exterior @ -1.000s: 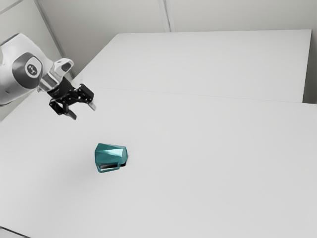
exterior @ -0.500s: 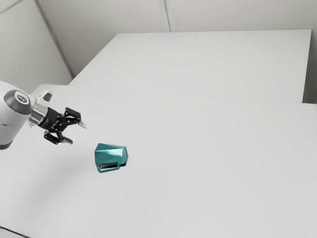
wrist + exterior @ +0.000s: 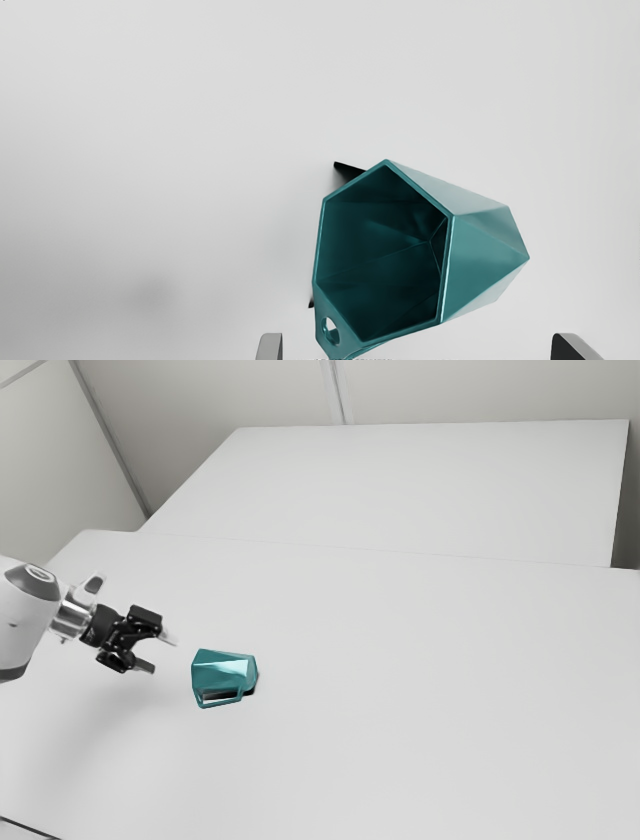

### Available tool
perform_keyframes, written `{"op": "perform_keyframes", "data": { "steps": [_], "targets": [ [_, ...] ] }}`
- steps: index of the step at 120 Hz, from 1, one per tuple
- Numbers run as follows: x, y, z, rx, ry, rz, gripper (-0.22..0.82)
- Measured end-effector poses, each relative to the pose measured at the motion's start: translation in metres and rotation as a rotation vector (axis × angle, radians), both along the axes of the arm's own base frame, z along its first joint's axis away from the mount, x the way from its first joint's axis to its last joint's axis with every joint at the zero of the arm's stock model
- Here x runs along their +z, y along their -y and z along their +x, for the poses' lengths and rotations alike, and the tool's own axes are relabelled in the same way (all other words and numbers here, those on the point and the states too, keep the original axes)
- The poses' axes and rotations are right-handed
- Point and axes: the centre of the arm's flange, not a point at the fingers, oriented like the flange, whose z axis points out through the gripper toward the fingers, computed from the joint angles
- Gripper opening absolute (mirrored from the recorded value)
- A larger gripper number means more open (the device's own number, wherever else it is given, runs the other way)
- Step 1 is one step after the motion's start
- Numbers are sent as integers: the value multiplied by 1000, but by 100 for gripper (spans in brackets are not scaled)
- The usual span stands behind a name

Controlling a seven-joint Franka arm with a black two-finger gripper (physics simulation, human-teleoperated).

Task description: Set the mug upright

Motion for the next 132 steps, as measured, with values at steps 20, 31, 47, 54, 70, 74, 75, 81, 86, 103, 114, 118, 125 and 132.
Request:
{"op": "perform_keyframes", "data": {
  "steps": [20,31,47,54,70,74,75,81,86,103,114,118,125,132],
  "targets": [
    [-7,8,-1,-60,43,-22,58],
    [-11,15,-1,-77,68,-37,58],
    [-15,24,3,-99,100,-49,58],
    [-18,27,5,-108,109,-52,58],
    [-25,40,11,-133,124,-62,57],
    [-27,45,14,-144,127,-65,57],
    [-27,46,14,-147,128,-65,57],
    [-28,57,19,-171,134,-68,57],
    [-29,67,22,-190,141,-72,57],
    [-39,90,29,-235,139,-77,56],
    [-45,84,28,-221,137,-75,55],
    [-47,81,27,-214,137,-75,51],
    [-48,79,27,-208,141,-75,38],
    [-48,79,28,-209,146,-74,24]
  ]
}}
